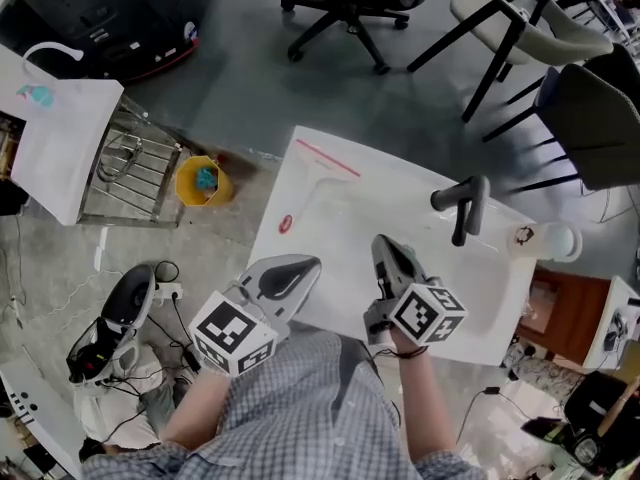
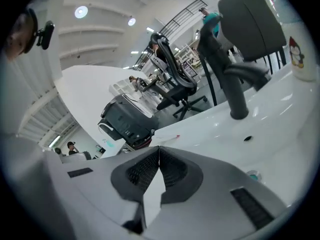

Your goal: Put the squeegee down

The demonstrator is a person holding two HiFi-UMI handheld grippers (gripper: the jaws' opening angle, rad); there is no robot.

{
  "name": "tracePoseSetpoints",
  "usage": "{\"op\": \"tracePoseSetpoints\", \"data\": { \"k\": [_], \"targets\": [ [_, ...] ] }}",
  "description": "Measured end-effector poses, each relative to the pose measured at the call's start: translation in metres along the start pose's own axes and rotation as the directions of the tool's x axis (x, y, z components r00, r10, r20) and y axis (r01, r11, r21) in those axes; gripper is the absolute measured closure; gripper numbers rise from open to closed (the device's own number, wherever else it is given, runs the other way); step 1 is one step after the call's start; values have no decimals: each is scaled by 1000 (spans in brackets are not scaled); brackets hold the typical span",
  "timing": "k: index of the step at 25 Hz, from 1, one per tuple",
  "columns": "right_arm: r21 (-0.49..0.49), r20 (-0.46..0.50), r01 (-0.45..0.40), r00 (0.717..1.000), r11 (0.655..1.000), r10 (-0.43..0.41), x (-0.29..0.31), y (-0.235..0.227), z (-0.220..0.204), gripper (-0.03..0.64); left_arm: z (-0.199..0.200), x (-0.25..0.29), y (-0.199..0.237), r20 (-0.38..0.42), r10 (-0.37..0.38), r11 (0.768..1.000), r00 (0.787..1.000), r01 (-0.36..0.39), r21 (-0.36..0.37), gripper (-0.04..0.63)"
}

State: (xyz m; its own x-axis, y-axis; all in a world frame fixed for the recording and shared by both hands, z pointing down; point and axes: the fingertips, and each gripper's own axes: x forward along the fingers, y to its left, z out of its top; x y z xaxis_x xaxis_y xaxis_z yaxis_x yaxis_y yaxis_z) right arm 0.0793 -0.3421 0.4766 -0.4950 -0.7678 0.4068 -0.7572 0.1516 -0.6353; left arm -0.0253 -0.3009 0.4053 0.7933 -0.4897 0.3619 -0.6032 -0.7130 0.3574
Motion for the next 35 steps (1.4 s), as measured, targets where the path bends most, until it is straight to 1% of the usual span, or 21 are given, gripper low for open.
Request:
{"op": "tracePoseSetpoints", "data": {
  "k": [6,10,14,17,19,21,23,27,32,35],
  "targets": [
    [-139,52,15,999,990,-7,-57,3,21,607,12,5,-26,26,-7,999,1000,6,46,591],
    [-239,97,48,995,970,-26,-88,4,38,608,20,9,-41,47,-12,997,999,8,74,591],
    [-372,186,117,981,921,-49,-121,8,63,609,31,11,-56,69,-6,992,998,-3,125,591],
    [-438,246,160,968,885,-53,-141,13,78,609,38,11,-66,90,1,984,996,-18,179,591],
    [-471,272,196,960,860,-70,-152,15,85,609,42,10,-71,98,7,980,995,-26,198,591],
    [-496,294,236,951,836,-94,-160,14,90,609,46,8,-71,114,27,978,993,-50,204,591],
    [-505,314,265,943,821,-112,-168,13,95,609,52,7,-70,132,35,979,991,-61,194,591],
    [-484,337,278,934,830,-115,-179,12,98,609,58,5,-75,136,22,979,990,-49,200,591],
    [-475,342,262,935,840,-99,-182,10,99,609,58,11,-84,133,7,978,991,-35,208,591],
    [-479,343,259,935,839,-93,-184,9,100,609,56,13,-91,122,2,976,992,-28,217,591]
  ]
}}
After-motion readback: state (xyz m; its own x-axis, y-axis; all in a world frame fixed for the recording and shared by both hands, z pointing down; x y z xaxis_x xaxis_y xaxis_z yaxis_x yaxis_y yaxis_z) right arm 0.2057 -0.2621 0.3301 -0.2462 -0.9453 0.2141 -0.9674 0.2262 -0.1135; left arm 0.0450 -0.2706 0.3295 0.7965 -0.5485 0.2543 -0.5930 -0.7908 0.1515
